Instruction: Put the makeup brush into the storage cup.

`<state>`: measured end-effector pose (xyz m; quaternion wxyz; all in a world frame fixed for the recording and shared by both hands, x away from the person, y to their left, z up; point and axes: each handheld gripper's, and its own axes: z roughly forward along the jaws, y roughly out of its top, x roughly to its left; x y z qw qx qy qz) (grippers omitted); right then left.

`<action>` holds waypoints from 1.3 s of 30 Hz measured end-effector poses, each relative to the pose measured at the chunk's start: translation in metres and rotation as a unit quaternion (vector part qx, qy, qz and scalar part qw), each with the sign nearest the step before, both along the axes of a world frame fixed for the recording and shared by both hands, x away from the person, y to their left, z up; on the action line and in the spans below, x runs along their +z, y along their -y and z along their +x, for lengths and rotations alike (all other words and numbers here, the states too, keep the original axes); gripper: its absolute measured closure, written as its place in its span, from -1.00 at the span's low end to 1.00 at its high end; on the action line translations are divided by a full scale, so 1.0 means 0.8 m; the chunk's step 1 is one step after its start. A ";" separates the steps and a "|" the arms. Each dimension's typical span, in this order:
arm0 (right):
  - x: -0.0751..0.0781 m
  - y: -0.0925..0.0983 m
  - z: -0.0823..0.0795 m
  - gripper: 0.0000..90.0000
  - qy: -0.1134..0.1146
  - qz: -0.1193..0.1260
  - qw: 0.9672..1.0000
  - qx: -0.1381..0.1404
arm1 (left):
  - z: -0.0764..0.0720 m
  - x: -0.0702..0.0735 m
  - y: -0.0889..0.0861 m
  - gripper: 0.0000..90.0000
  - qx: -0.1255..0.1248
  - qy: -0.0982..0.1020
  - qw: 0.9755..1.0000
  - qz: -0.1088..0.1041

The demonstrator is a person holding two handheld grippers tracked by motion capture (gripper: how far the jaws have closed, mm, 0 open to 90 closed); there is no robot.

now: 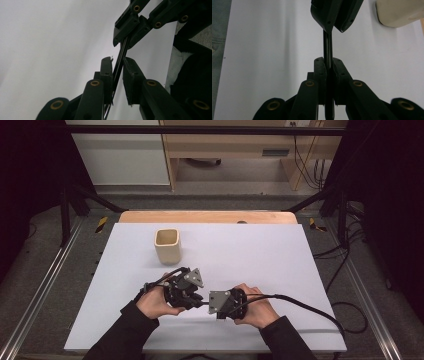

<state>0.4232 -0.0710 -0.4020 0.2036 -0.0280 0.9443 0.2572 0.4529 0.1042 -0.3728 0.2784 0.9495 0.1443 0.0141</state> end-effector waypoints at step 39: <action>-0.016 0.048 0.016 0.85 -0.014 0.060 0.993 -0.102 | 0.009 -0.031 -0.085 -0.60 0.175 0.049 0.973 -0.145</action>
